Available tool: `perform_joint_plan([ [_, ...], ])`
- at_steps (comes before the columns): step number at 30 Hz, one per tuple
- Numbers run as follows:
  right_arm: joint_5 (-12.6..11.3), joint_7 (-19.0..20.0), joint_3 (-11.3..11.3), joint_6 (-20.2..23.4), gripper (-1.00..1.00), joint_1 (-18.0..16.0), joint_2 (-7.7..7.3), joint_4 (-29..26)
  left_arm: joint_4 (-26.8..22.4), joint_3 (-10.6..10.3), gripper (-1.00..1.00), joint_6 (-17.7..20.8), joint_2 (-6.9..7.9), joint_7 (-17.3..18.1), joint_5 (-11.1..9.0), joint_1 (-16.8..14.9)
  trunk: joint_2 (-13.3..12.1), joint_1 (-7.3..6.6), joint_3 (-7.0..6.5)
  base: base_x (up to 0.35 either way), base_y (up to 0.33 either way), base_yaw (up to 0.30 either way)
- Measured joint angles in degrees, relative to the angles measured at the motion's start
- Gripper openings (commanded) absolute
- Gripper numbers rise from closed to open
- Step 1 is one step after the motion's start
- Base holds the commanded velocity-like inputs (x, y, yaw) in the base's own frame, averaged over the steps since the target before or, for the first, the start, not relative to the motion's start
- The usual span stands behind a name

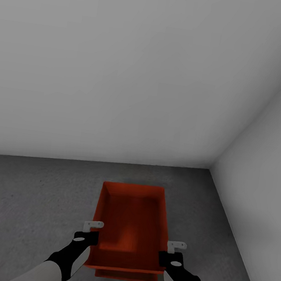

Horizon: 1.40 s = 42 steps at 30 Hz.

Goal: Move the two storage containers from the living room to the garage. In the garage, place one container on the floor and stack the other container on top of it (either order is fine).

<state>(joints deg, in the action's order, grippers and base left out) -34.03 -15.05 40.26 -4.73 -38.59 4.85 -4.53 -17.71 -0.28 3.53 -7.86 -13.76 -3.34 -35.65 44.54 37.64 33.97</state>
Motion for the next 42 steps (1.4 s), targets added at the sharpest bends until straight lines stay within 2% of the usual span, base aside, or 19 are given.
perform_joint_plan([
  [8,0.0,0.0,0.0,0.0,-1.0,0.0,0.0,0.0,0.0,-0.1,-1.0,0.0,0.0,0.0,0.0,0.0,0.4,0.22,0.18,0.0,0.0,0.0],
  [15,-0.1,0.1,0.0,-0.1,-1.0,0.0,0.0,0.2,0.1,0.0,-1.0,0.1,-0.01,0.0,0.1,0.0,3.2,1.75,1.43,0.0,0.0,0.0],
  [21,-0.1,0.2,0.0,-0.1,-1.0,0.0,-0.07,0.1,0.0,0.1,-1.0,0.0,-0.01,0.1,0.2,0.0,3.2,1.76,1.44,0.0,0.0,0.0],
  [35,-0.2,0.2,0.1,-0.1,-1.0,0.0,-0.08,0.1,0.0,0.1,-1.0,0.0,-0.01,0.1,0.2,0.0,8.8,4.83,3.95,0.0,0.0,0.0],
  [42,-0.2,0.2,0.0,-0.1,-1.0,0.0,-0.07,0.1,0.0,0.1,-1.0,0.0,-0.01,0.1,0.2,0.0,8.8,4.83,3.96,0.0,0.0,0.0],
])
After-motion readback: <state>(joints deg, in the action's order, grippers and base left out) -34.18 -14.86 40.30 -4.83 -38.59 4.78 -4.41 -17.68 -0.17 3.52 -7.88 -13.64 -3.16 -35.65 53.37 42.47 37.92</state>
